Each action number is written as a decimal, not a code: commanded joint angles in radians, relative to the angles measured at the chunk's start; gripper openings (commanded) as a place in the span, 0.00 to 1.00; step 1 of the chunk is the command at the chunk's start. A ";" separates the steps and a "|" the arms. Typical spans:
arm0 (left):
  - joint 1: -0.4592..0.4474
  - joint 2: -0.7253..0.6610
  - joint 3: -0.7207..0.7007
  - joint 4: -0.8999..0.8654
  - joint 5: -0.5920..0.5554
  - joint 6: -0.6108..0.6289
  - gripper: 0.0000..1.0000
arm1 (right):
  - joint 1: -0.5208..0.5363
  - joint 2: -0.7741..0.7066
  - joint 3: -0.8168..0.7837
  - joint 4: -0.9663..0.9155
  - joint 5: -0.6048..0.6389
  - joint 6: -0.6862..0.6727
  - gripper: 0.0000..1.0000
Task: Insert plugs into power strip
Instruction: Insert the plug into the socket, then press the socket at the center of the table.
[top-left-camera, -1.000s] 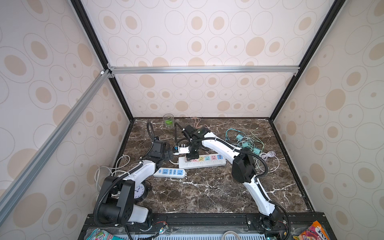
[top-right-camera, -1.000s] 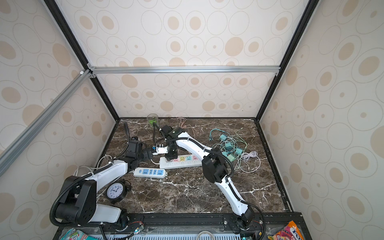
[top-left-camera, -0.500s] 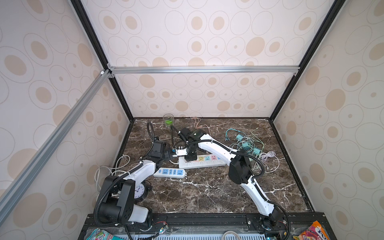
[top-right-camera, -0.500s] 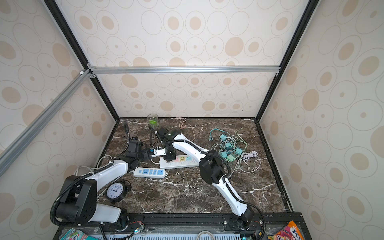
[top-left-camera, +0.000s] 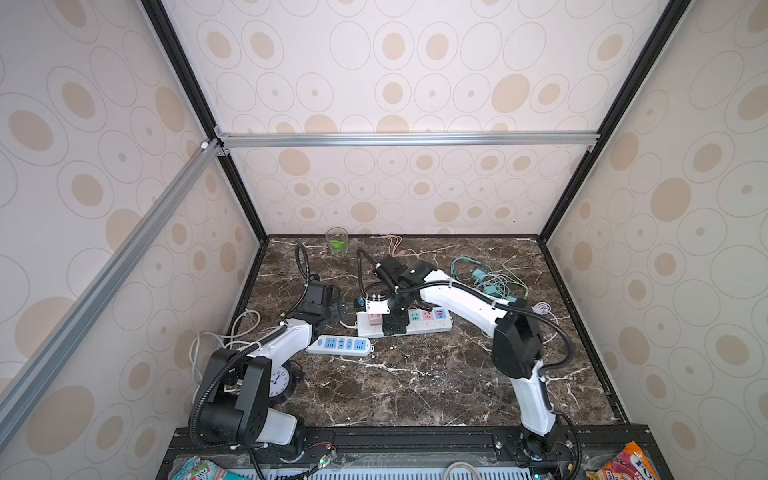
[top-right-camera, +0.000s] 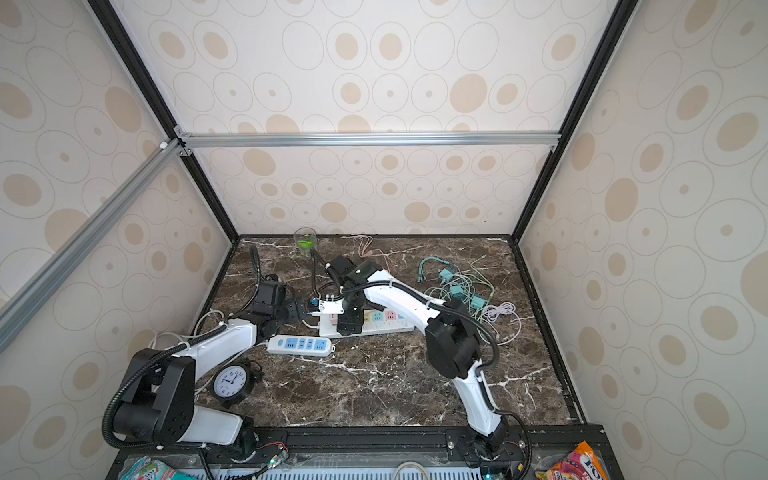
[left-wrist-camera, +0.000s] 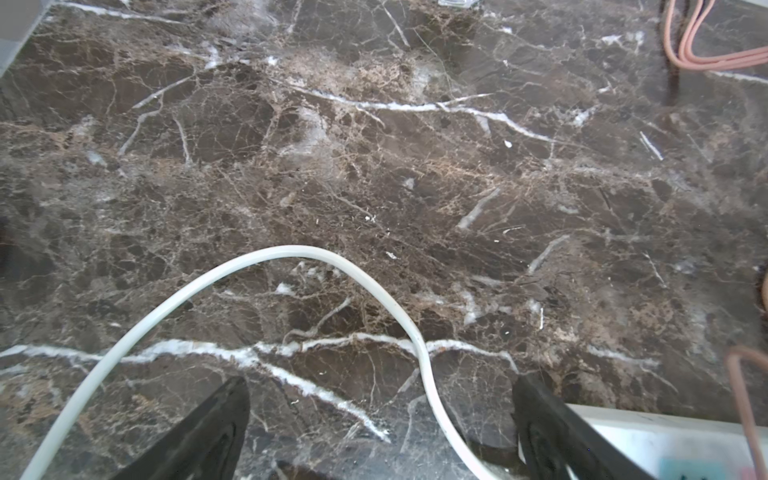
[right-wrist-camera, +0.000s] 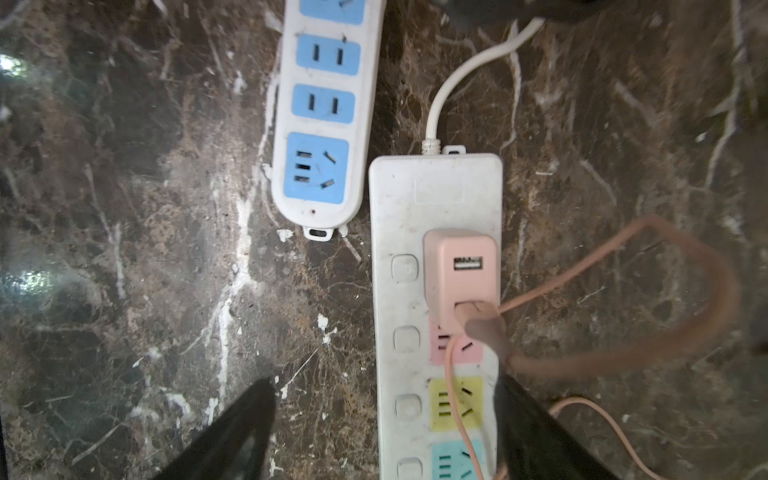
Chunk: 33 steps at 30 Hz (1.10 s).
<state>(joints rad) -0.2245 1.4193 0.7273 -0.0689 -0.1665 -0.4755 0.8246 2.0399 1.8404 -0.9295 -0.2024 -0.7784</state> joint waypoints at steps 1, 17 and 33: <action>-0.009 -0.054 0.061 -0.041 -0.030 0.019 0.98 | -0.038 -0.137 -0.135 0.140 -0.046 0.071 1.00; -0.448 0.228 0.600 -0.374 -0.125 0.334 0.96 | -0.555 -0.631 -0.845 0.848 0.260 1.257 1.00; -0.552 0.876 1.142 -0.679 -0.022 0.422 0.72 | -0.746 -0.578 -0.859 0.655 0.073 1.389 1.00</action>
<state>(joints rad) -0.7822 2.2322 1.8366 -0.6266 -0.1516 -0.0845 0.0772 1.4818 0.9939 -0.2558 -0.1192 0.5873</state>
